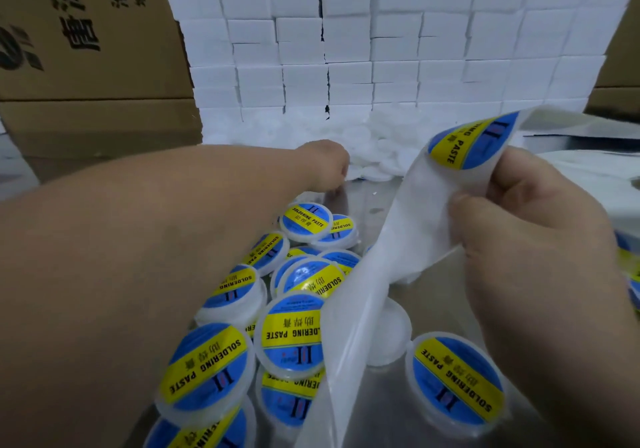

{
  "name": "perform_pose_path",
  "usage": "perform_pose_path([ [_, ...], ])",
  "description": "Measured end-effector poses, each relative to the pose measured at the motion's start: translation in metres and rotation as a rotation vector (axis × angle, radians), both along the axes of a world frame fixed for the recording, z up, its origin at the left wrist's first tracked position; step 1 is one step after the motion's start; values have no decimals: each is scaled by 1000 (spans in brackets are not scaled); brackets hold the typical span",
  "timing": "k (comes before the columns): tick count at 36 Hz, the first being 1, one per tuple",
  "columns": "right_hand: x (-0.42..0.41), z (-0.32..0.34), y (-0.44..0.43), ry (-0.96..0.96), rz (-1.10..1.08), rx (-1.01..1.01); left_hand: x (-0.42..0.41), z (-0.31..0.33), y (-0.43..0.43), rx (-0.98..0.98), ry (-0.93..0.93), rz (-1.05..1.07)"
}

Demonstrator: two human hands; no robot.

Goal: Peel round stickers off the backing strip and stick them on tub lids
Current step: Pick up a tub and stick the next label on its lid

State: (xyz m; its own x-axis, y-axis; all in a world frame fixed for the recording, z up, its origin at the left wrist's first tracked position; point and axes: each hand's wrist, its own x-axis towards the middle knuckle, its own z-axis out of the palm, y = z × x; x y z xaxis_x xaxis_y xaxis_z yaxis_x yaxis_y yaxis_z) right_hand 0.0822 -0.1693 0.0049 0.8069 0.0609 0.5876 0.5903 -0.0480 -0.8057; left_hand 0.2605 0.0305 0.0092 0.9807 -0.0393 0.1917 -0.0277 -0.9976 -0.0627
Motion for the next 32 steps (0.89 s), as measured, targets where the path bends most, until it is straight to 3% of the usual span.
perform_pose_path([
  [4,-3,1,3,37,-4,48,-9,12,-6,-474,-126,33],
  [11,-3,4,4,63,-42,101,-70,58,-17,-1638,-321,50],
  [16,-3,7,5,17,-64,134,-140,71,-23,-1993,-340,-21],
  [20,-4,8,6,-4,-45,122,-189,61,-35,-1946,-298,-73],
  [24,-6,8,7,-21,-35,16,-216,40,-57,-1780,-414,-97],
  [28,-4,7,7,10,-41,-77,-215,23,-67,-1398,-514,-219],
  [32,-3,7,6,6,-50,-144,-219,12,-64,-986,-456,-362],
])
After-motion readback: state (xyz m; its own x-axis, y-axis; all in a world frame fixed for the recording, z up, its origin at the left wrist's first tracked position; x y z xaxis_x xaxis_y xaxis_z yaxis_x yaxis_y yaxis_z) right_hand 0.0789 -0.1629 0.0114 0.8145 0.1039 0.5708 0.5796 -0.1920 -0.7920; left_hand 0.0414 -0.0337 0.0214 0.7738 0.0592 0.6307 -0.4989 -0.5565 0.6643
